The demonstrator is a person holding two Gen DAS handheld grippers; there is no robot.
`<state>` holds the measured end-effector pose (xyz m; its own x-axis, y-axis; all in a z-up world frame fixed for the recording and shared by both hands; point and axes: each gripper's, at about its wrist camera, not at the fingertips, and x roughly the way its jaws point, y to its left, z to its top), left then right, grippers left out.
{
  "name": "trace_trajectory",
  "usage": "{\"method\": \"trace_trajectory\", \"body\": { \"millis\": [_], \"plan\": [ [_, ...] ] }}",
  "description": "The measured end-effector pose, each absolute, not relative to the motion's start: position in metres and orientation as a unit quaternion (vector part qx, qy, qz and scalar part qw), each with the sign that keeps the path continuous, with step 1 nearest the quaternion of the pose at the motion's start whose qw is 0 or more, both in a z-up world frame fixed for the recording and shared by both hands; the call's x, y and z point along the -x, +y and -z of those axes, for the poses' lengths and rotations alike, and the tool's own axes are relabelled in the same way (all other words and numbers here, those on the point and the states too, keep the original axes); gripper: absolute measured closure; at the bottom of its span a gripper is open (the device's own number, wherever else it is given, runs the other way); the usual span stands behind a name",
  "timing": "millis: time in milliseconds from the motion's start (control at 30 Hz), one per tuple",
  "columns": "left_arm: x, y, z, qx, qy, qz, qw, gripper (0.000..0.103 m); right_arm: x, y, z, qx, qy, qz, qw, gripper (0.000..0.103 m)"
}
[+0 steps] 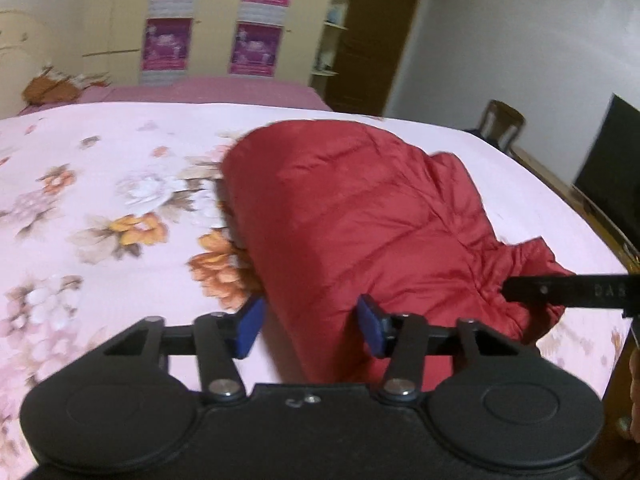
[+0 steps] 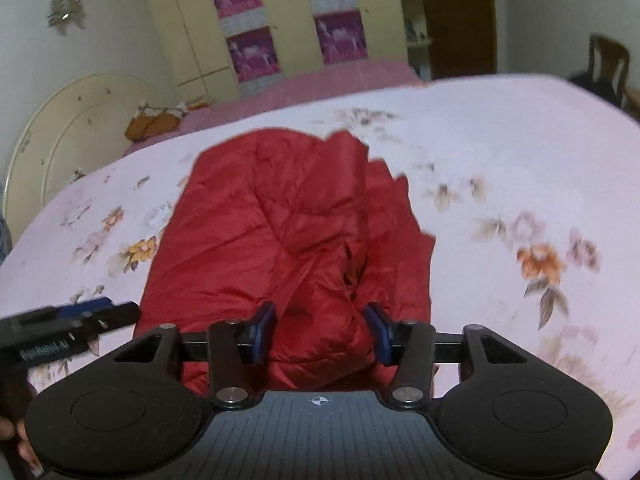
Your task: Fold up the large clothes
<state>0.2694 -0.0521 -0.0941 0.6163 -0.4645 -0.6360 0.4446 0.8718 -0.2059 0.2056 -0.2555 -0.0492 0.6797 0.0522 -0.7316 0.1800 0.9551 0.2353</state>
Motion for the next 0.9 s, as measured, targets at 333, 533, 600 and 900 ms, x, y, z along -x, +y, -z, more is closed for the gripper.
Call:
{"method": "trace_trajectory", "body": {
  "millis": [333,533,600,900],
  "plan": [
    [-0.269,-0.086,0.106,-0.004,0.356,0.316,0.879,0.076,-0.191,-0.28,0.07,-0.139,0.43,0.07,0.889,0.089],
    [-0.281,-0.105,0.118,-0.018,0.382,0.313,0.869,0.077,-0.202,-0.286,0.102,-0.109,0.461,0.062,0.878,0.089],
    [-0.287,-0.105,0.118,-0.008,0.393,0.311,0.865,0.077,-0.203,-0.289,0.1,-0.105,0.468,0.051,0.876,0.089],
    [-0.287,-0.102,0.096,0.007,0.399,0.299,0.867,0.074,-0.199,-0.299,0.036,-0.054,0.407,0.045,0.911,0.035]
  ]
}}
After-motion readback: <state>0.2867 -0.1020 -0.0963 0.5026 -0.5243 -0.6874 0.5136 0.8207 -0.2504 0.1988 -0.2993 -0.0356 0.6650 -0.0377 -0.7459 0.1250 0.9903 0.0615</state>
